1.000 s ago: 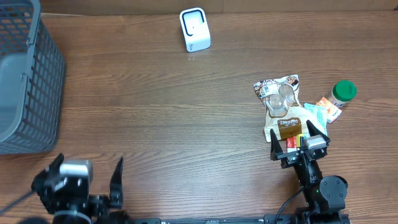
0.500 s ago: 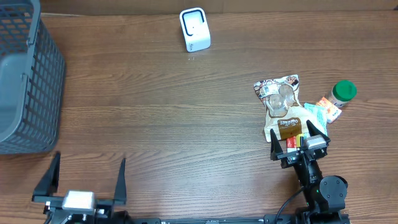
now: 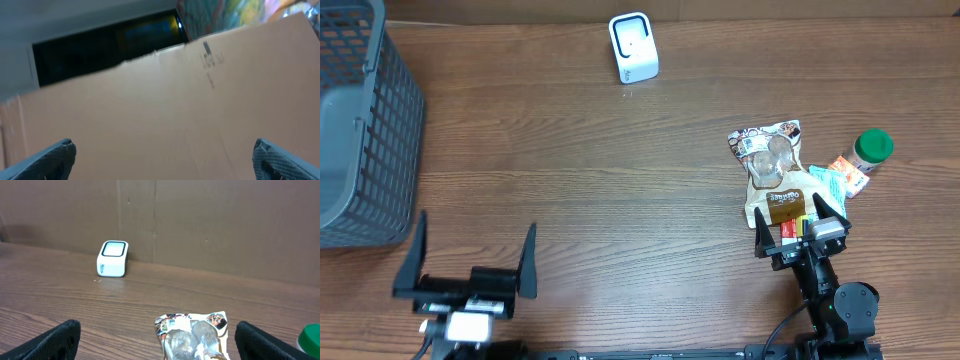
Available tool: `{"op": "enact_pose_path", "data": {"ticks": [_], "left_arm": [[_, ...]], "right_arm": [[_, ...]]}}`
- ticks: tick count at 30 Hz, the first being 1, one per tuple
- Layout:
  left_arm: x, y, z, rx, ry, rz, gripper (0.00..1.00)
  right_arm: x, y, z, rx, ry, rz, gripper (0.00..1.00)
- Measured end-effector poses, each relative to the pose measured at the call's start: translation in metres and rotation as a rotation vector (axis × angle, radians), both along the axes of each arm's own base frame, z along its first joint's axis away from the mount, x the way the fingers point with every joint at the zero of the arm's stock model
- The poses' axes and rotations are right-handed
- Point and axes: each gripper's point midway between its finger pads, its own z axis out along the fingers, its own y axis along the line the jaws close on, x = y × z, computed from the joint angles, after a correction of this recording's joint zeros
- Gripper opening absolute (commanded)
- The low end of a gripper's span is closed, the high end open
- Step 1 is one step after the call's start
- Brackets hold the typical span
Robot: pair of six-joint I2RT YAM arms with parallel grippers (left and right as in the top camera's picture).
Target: Scan the item barcode
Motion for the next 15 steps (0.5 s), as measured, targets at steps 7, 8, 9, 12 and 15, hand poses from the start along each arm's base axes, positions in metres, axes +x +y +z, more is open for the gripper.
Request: {"op": "enact_pose_path", "data": {"ticks": [7, 8, 9, 12, 15], "left_arm": [[0.043, 0.022, -0.069, -0.205, 0.186, 0.016, 1.00], [0.048, 0.025, -0.078, -0.230, 0.208, 0.021, 1.00], [0.052, 0.027, -0.087, -0.247, 0.229, 0.027, 1.00], [0.062, 0.031, -0.112, -0.282, 0.284, 0.039, 1.00], [0.069, 0.033, -0.134, -0.303, 0.330, 0.047, 1.00]], "right_arm": [[0.000, 0.000, 0.000, 0.000, 0.000, 0.000, 1.00], [0.000, 0.000, 0.000, 0.000, 0.000, 0.000, 1.00], [0.000, 0.000, 0.000, 0.000, 0.000, 0.000, 1.00], [0.000, 0.000, 0.000, 0.000, 0.000, 0.000, 1.00], [0.000, 0.000, 0.000, 0.000, 0.000, 0.000, 1.00]]}}
